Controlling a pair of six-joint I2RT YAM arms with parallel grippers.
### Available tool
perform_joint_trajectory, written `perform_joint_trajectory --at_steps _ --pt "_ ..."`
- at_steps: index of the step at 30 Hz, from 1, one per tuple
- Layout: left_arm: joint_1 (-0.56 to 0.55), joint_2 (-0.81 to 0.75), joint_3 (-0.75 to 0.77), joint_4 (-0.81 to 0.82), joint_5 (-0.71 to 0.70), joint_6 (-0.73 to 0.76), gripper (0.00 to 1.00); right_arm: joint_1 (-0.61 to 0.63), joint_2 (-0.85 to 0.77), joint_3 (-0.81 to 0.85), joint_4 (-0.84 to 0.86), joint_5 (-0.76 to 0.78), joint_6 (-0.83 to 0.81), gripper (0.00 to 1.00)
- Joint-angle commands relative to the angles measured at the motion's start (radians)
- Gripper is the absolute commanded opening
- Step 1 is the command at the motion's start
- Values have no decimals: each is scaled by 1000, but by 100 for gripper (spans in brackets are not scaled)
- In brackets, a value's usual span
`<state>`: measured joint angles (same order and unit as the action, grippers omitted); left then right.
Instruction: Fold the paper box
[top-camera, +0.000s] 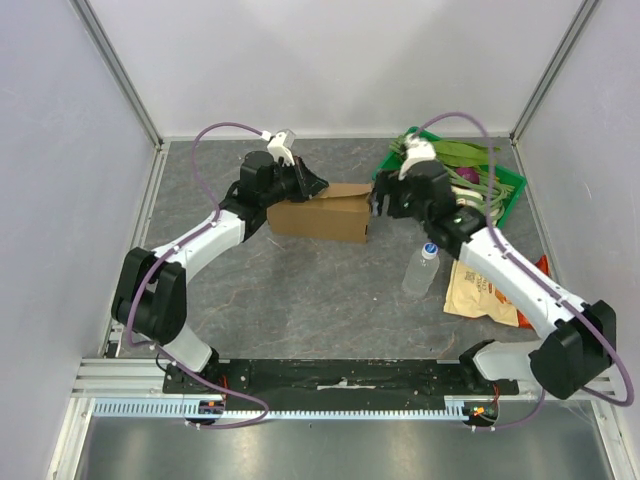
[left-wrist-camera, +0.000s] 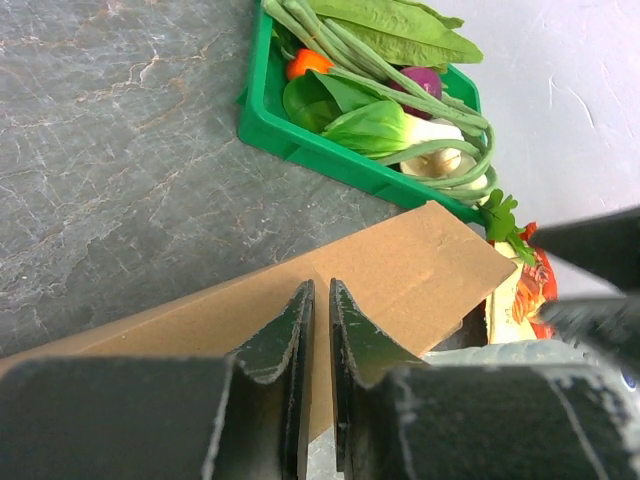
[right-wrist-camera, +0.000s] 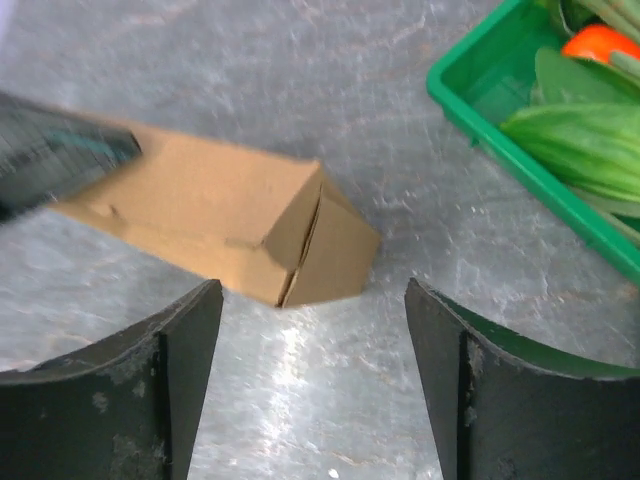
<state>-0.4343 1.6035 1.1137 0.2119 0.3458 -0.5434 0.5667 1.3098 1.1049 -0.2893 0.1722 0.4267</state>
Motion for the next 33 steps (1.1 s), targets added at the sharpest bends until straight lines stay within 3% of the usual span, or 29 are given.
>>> perform_joint_trajectory --at_steps 1,3,8,10,18,27,33 --pt "6 21 -43 -48 -53 3 17 -158 44 101 71 -425 194 73" --pt "5 18 -49 -46 -57 3 17 -201 90 122 208 -555 318 66" --pt "6 6 -55 -51 -64 16 17 -234 204 145 381 -644 458 34" --pt "6 4 -51 -60 -67 20 17 -237 238 142 398 -686 489 27" --pt "8 6 -29 -81 -68 33 18 -241 220 -146 564 -671 532 16" --pt "9 7 -28 -98 -64 33 19 -263 161 -25 493 -681 474 17" --pt "23 12 43 -138 -9 22 27 -251 198 -204 614 -694 494 16"
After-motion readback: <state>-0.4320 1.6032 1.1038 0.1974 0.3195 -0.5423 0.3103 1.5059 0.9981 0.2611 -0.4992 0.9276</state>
